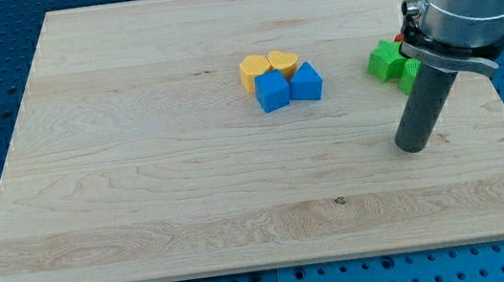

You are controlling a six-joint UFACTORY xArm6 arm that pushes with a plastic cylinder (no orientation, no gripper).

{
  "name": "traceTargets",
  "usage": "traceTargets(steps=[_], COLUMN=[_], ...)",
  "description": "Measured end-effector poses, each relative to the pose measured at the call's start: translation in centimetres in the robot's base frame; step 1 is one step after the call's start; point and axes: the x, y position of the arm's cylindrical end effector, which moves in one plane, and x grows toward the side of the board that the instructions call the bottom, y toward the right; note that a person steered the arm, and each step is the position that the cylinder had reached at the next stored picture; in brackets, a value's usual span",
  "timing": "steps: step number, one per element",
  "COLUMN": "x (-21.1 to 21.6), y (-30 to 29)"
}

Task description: Move blue cube towards the left side of the board

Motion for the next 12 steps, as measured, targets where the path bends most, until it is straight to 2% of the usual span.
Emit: traceTargets(steps=[5, 8, 10, 12], x=[-1.2, -5.0, -8.3, -8.7], y=[-0.2, -7.1, -7.9, -11.4])
